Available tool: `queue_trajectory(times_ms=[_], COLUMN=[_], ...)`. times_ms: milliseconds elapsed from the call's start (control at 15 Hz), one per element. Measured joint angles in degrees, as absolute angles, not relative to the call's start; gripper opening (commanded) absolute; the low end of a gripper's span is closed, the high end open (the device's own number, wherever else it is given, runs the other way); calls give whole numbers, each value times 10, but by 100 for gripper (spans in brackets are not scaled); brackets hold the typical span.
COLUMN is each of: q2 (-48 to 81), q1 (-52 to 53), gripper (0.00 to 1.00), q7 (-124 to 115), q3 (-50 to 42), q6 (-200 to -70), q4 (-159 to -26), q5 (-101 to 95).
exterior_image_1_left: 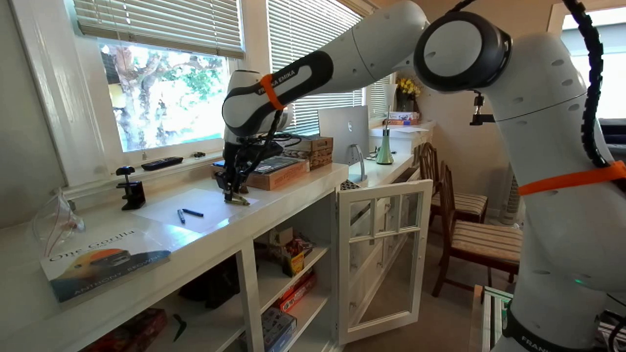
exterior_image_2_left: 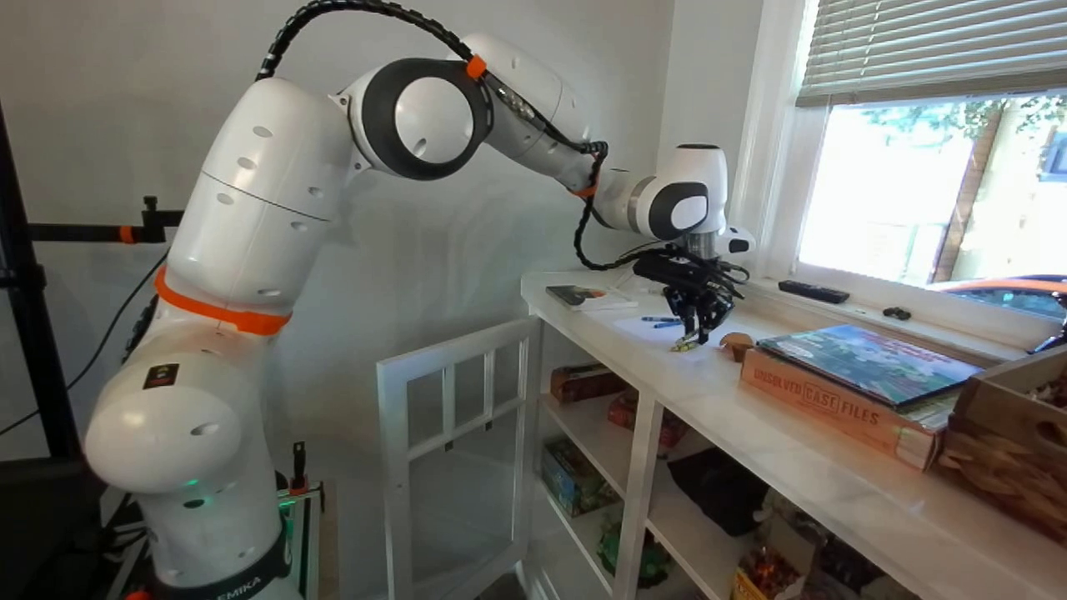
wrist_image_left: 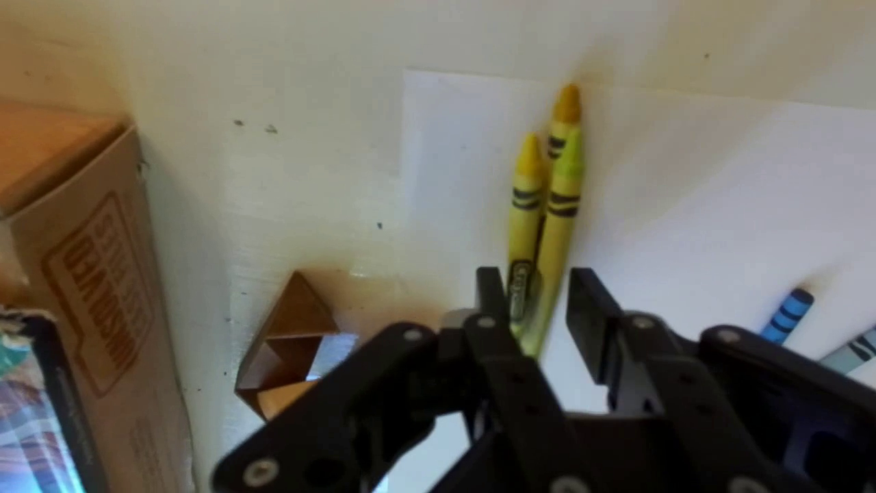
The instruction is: Pick up the crayon from the book and put it on the counter
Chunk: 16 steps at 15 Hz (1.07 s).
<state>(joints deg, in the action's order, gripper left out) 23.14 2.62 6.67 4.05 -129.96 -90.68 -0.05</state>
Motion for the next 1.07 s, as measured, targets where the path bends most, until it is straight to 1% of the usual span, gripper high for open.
queue_trajectory(times_ms=[200,267,400,867,1067], q2=[235,236,236,233,221], q1=[29,30,31,33,34], gripper=[86,89,100,99,100], q7=[64,62,59,34,23], q3=[38,37,35,28,29], q6=[-1300,-1300,-1300,-1298,-1273], q4=[-900,-899,-898,-880,-873], q5=[-11,-14,-17,-18,-17])
